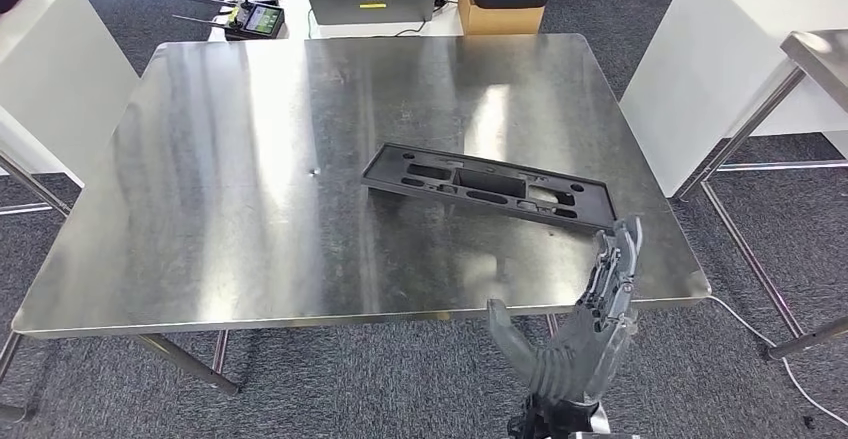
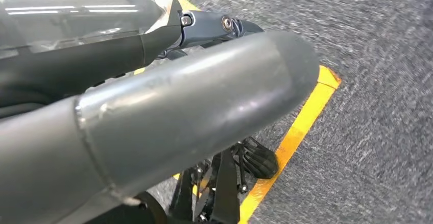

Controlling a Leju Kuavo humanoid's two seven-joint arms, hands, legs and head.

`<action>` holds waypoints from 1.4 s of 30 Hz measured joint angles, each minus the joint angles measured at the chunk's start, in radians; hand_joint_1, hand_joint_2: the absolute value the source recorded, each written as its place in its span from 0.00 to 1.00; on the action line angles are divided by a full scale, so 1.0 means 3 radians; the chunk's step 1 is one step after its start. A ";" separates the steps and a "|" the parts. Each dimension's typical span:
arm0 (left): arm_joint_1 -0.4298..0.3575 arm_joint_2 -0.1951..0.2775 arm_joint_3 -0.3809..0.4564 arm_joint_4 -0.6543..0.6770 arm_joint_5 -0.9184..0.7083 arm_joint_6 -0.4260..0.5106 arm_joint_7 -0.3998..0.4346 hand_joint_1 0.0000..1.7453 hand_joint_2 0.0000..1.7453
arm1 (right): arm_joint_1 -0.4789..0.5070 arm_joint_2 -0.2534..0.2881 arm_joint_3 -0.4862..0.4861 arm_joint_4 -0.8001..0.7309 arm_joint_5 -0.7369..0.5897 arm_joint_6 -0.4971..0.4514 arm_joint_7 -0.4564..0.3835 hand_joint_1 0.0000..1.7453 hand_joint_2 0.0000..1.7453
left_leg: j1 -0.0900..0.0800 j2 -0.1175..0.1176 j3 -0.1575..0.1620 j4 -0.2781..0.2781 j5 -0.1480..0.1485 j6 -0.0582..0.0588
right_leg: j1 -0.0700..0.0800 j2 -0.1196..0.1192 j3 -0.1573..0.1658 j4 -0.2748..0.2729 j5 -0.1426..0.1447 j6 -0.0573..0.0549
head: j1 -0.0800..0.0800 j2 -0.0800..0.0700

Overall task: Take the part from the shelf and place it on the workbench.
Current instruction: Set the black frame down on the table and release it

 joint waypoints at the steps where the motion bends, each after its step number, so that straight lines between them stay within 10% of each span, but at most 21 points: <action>1: -0.0006 -0.0013 0.0031 0.0000 0.0016 0.0008 0.0003 0.00 0.00 | 0.0007 -0.0001 -0.0009 0.0002 -0.0071 0.0068 0.0000 0.00 1.00 | 0.0011 0.0005 0.0010 -0.0018 0.0012 0.0014 | 0.0003 -0.0001 -0.0023 0.0070 -0.0043 -0.0004 | 0.0003 0.0000; 5: -0.0023 -0.0047 0.0108 0.0000 0.0048 0.0019 0.0010 0.00 0.00 | 0.0029 -0.0012 -0.0049 0.0023 -0.0135 0.0152 0.0000 0.00 1.00 | 0.0033 0.0017 0.0006 -0.0041 0.0034 0.0031 | -0.0006 -0.0001 -0.0363 0.0813 -0.0414 -0.0044 | 0.0023 0.0000; 7: -0.0024 -0.0058 0.0142 0.0000 0.0076 0.0031 0.0023 0.00 0.00 | 0.0043 -0.0006 -0.0098 0.0069 -0.0133 0.0252 0.0000 0.00 1.00 | 0.0037 0.0019 -0.0011 -0.0040 0.0047 0.0016 | -0.0020 -0.0001 -0.0407 0.0928 -0.0426 -0.0001 | 0.0026 0.0000; 11: -0.0031 -0.0092 0.0225 0.0000 0.0168 0.0062 0.0056 0.00 0.00 | 0.0030 0.0058 -0.0258 0.0311 -0.0109 0.0582 0.0000 0.00 1.00 | 0.0052 0.0016 -0.0041 -0.0026 0.0090 -0.0057 | -0.0055 -0.0001 0.0026 0.0163 -0.0103 0.0102 | 0.0025 0.0000; 15: -0.0038 -0.0124 0.0309 0.0000 0.0237 0.0131 0.0097 0.00 0.00 | -0.0019 0.0136 -0.0395 0.0623 -0.0083 0.0739 0.0002 0.00 1.00 | 0.0058 0.0008 -0.0082 0.0026 0.0111 -0.0138 | -0.0042 0.0014 0.0005 0.0056 -0.0020 -0.0010 | 0.0019 0.0000; 19: -0.0039 -0.0150 0.0383 0.0000 0.0295 0.0184 0.0118 0.00 0.00 | -0.0073 0.0215 -0.0434 0.0835 -0.0082 0.0854 0.0002 0.00 1.00 | 0.0093 0.0014 -0.0233 0.0486 -0.0341 -0.0197 | -0.0036 -0.0004 -0.0082 0.0062 0.0064 -0.0135 | 0.0004 0.0000; 22: -0.0042 -0.0168 0.0429 0.0000 0.0334 0.0212 0.0118 0.00 0.00 | -0.0098 0.0258 -0.0451 0.0963 -0.0073 0.0910 0.0001 0.00 1.00 | 0.0093 0.0013 -0.0272 0.0894 -0.0573 -0.0203 | -0.0003 -0.0013 -0.0163 0.0074 0.0137 -0.0158 | 0.0000 0.0000; 27: -0.0053 -0.0185 0.0475 0.0000 0.0355 0.0240 0.0117 0.00 0.00 | -0.0135 0.0310 -0.0476 0.1064 -0.0054 0.0931 0.0001 0.00 1.00 | 0.0062 0.0006 0.0344 0.0071 -0.0326 -0.0113 | 0.0023 -0.0014 -0.0247 0.0086 0.0225 -0.0114 | 0.0002 0.0000; 32: -0.0073 -0.0207 0.0489 0.0000 0.0356 0.0247 0.0118 0.00 0.00 | -0.0154 0.0323 -0.0487 0.1103 -0.0048 0.0931 0.0001 0.00 1.00 | 0.0033 0.0028 0.0295 -0.0049 -0.0202 -0.0028 | 0.0031 -0.0015 -0.0305 0.0113 0.0242 -0.0025 | 0.0003 0.0000; 37: -0.0083 -0.0220 0.0496 0.0000 0.0356 0.0248 0.0118 0.00 0.00 | -0.0162 0.0318 -0.0496 0.1143 -0.0049 0.0931 0.0000 0.00 1.00 | 0.0028 0.0061 0.0081 -0.0077 -0.0015 0.0019 | 0.0013 -0.0010 -0.0531 0.0927 -0.0279 -0.0051 | 0.0029 0.0000; 39: -0.0083 -0.0221 0.0497 0.0000 0.0354 0.0260 0.0129 0.00 0.00 | -0.0163 0.0317 -0.0499 0.1159 -0.0045 0.0931 0.0000 0.00 1.00 | 0.0025 0.0066 -0.0010 -0.0070 0.0054 0.0007 | 0.0007 -0.0010 -0.0369 0.0863 -0.0190 0.0018 | 0.0030 0.0000; 42: -0.0086 -0.0229 0.0497 0.0000 0.0334 0.0321 0.0180 0.00 0.00 | -0.0177 0.0323 -0.0504 0.1172 -0.0022 0.0929 0.0000 0.00 1.00 | 0.0017 0.0065 -0.0095 -0.0044 0.0145 -0.0031 | 0.0018 -0.0010 0.0152 0.0156 -0.0098 0.0026 | 0.0024 0.0000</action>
